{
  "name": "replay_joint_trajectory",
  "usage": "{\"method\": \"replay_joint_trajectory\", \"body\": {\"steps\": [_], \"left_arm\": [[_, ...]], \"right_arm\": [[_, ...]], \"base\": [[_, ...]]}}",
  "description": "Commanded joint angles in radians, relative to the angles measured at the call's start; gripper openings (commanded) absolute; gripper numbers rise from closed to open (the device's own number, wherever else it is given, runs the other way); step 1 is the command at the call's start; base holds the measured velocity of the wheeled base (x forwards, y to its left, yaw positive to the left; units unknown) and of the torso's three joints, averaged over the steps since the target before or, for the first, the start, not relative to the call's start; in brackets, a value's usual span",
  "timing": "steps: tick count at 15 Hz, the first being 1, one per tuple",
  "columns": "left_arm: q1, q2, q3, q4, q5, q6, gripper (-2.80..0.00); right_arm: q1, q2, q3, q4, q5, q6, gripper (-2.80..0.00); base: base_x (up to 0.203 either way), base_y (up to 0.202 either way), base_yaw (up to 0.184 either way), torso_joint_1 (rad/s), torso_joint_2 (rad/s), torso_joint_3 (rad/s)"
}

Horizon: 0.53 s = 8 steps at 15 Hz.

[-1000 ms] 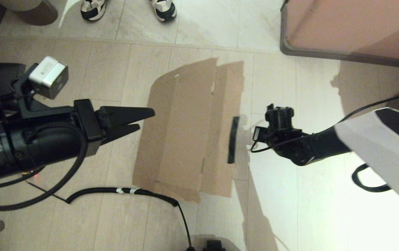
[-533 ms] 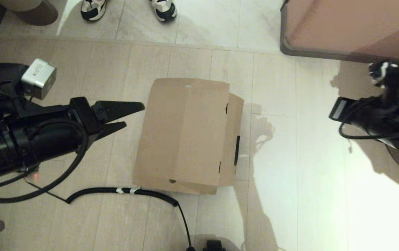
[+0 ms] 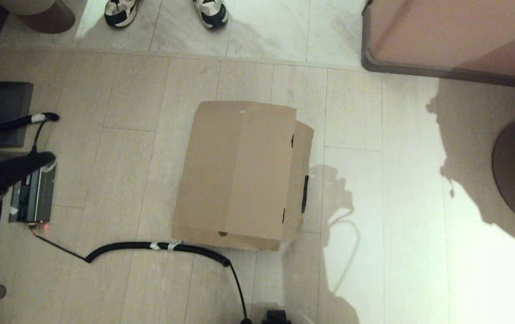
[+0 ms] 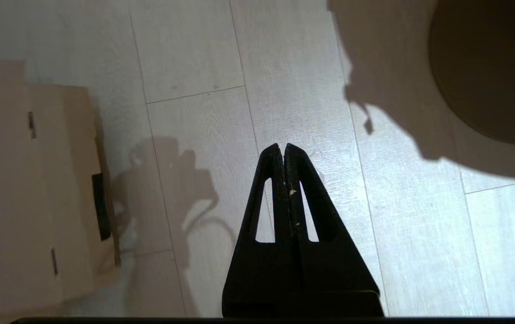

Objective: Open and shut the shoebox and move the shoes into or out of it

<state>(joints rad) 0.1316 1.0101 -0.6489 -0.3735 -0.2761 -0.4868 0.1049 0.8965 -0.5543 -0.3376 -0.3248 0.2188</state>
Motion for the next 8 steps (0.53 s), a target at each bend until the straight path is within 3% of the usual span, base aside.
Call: {"method": "replay_joint_trajectory", "body": {"steps": [1, 4, 6, 8], "left_arm": [[0.055, -0.178, 0.085, 0.02, 0.014, 0.104, -2.8], [0.072, -0.35, 0.146, 0.169, 0.063, 0.366, -2.8], [0.072, -0.492, 0.255, 0.273, 0.067, 0.467, -2.8], [0.069, -0.647, 0.423, 0.326, 0.069, 0.524, -2.8]], "right_arm": [[-0.001, -0.236, 0.046, 0.052, 0.009, -0.012, -2.8], [-0.003, -0.478, 0.127, 0.272, 0.035, -0.126, -2.8], [-0.003, -0.603, 0.251, 0.371, 0.035, -0.212, -2.8], [-0.003, -0.619, 0.414, 0.314, 0.011, -0.244, -2.8]], "base": [[0.0, 0.0, 0.0, 0.0, 0.0, 0.0], [0.0, 0.0, 0.0, 0.0, 0.0, 0.0], [0.0, 0.0, 0.0, 0.0, 0.0, 0.0], [0.0, 0.0, 0.0, 0.0, 0.0, 0.0]]}}
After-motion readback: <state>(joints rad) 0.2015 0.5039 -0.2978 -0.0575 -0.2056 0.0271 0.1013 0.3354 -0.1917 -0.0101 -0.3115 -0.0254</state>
